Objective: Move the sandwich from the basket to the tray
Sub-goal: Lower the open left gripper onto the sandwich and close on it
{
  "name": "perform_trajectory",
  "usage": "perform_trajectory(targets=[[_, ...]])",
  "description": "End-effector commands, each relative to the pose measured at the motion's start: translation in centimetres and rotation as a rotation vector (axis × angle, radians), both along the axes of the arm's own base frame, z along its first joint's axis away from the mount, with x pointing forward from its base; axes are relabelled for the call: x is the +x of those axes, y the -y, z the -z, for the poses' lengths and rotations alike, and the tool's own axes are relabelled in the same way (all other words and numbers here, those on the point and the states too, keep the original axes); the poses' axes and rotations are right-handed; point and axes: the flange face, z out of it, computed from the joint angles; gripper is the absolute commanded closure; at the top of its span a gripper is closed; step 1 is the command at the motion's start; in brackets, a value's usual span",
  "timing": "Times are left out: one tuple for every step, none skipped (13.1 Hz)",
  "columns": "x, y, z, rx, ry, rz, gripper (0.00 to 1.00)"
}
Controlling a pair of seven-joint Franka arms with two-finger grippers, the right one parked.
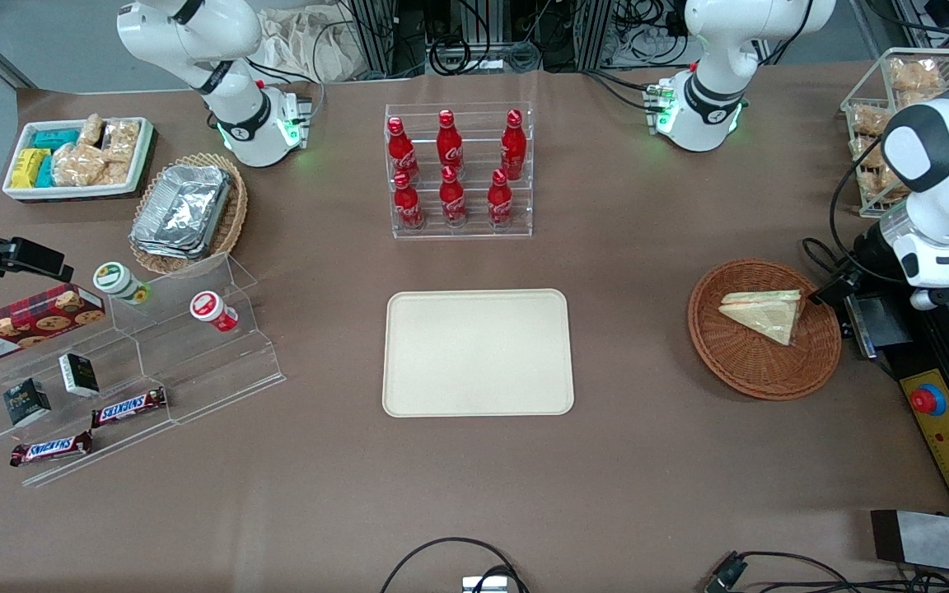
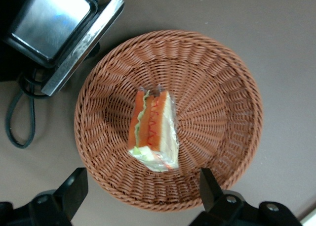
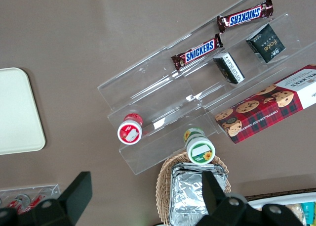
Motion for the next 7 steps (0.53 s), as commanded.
perform_trajectory(targets=[[-1.1, 0.1, 2.7, -0.041, 0.001, -0.071, 0.0], [-1.0, 0.0, 3.3, -0.052, 0.004, -0.093, 0.0], [-1.0, 0.0, 4.0, -0.052, -0.001, -0.099, 0.0], [-1.0, -0.1, 4.3, -0.049, 0.0, -0.102, 0.0], [-1.0, -0.1, 4.8, -0.046, -0.003, -0.103, 0.0], [-1.0, -0.1, 5.0, -0.042, 0.002, -0.105, 0.0], [-1.0, -0.1, 5.6, -0.045, 0.004, -0.117, 0.0]])
